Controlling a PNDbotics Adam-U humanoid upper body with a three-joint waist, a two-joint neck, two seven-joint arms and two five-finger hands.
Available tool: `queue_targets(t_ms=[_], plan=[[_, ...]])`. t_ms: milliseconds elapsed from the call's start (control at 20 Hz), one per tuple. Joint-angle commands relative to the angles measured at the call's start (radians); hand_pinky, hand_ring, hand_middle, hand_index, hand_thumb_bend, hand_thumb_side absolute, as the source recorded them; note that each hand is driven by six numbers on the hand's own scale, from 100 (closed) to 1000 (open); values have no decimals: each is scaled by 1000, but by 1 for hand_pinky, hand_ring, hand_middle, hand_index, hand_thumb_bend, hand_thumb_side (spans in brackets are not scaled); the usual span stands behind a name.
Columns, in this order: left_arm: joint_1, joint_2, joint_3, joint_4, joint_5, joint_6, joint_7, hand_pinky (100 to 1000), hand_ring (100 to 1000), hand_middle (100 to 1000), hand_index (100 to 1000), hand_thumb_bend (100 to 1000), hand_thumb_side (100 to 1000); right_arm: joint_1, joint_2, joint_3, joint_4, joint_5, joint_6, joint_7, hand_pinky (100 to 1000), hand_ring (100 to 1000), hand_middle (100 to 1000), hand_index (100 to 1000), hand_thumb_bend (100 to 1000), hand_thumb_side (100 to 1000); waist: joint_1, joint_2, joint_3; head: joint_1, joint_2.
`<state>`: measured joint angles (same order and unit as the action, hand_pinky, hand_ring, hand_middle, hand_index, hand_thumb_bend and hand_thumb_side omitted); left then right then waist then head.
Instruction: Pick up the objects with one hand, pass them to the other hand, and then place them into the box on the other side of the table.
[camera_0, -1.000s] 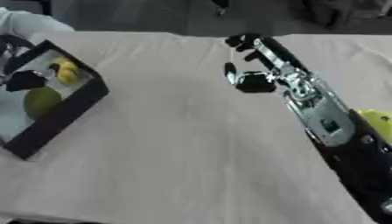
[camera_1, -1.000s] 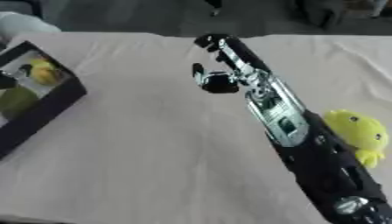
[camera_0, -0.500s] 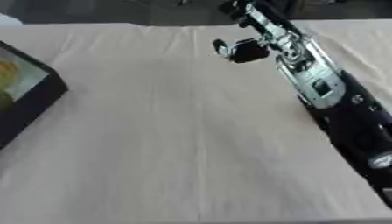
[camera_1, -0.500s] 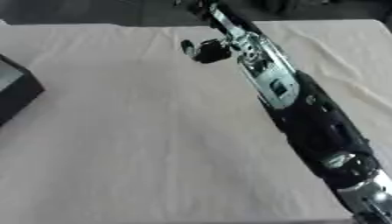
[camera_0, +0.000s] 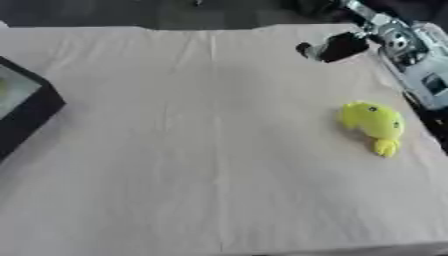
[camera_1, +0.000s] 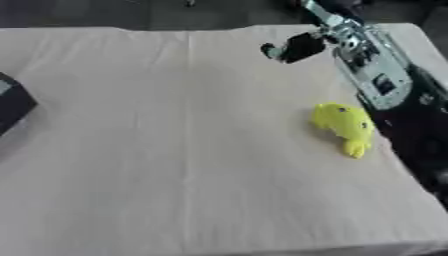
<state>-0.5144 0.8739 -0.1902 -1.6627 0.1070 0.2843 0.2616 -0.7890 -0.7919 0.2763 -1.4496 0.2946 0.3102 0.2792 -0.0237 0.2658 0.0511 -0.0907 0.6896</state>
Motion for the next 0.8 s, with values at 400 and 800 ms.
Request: queue_targets(t_ms=[400, 800], plan=[[-14, 49, 15, -25, -7, 12, 2, 901, 742, 848, 840, 100, 761, 187, -253, -27, -91, -81, 64, 106, 883, 903, 860, 888, 498, 407, -3, -10, 6, -70, -25], [-15, 47, 8, -13, -20, 23, 1, 901, 742, 843, 834, 100, 752, 258, -235, -32, -151, -78, 166, 59, 873, 891, 836, 867, 506, 411, -5, -8, -4, -160, -15]])
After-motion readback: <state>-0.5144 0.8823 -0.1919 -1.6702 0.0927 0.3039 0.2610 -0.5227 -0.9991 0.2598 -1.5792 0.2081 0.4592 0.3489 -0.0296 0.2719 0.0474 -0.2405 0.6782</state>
